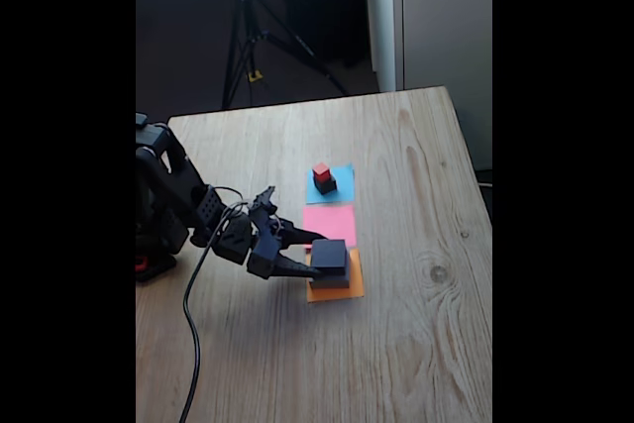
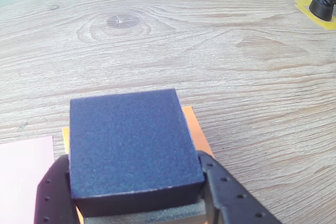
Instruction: Tower of hanoi
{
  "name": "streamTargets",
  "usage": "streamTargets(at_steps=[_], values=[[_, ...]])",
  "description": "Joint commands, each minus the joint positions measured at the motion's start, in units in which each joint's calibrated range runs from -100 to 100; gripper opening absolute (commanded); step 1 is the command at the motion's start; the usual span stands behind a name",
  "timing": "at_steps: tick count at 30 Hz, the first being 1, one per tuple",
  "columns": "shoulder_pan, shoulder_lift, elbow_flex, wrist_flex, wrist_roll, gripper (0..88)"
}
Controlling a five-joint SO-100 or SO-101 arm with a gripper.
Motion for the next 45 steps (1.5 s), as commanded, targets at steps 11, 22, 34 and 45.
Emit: streamTargets(at_steps=[11,22,34,45], values=[[-1.05,-5.04,-0.38,-0.83,0.52,11.9],[-3.39,-13.9,-1.11,7.02,0.52,13.1],[-7.9,-33.2,-17.2,45.23,0.52,14.1],[-12.92,-41.0,-52.38,94.28,-3.49,13.4]])
